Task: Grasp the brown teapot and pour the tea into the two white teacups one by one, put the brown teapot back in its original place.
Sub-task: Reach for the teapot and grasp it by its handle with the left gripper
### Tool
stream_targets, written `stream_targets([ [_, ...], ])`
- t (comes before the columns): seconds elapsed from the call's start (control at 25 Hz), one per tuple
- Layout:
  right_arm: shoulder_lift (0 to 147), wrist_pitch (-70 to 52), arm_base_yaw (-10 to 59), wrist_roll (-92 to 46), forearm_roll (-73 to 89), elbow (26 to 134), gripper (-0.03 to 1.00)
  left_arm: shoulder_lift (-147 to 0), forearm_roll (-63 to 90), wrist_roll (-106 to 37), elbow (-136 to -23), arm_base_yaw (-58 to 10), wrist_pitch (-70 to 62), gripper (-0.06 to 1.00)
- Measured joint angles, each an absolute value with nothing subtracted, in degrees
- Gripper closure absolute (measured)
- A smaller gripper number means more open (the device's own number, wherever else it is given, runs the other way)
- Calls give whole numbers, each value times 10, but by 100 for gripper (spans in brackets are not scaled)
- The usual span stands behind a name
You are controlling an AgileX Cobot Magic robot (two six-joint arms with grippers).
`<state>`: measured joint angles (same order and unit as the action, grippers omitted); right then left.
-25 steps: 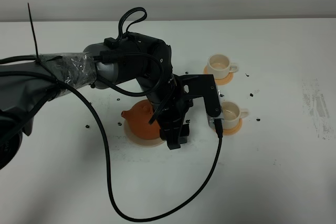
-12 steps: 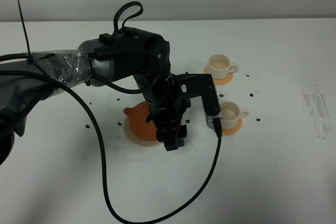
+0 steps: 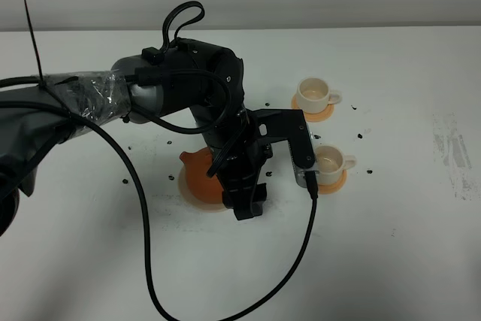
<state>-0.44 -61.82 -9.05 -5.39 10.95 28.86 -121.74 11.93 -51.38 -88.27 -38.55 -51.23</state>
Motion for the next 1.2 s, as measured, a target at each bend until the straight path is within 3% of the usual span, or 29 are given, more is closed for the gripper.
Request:
stream_targets([
  [0.68, -4, -618, -91, -54, 110, 289, 43, -1217, 125, -512, -883, -385, -435, 29],
  [1.2, -4, -618, -91, -54, 110, 289, 43, -1217, 122, -504, -870, -406, -455, 29],
])
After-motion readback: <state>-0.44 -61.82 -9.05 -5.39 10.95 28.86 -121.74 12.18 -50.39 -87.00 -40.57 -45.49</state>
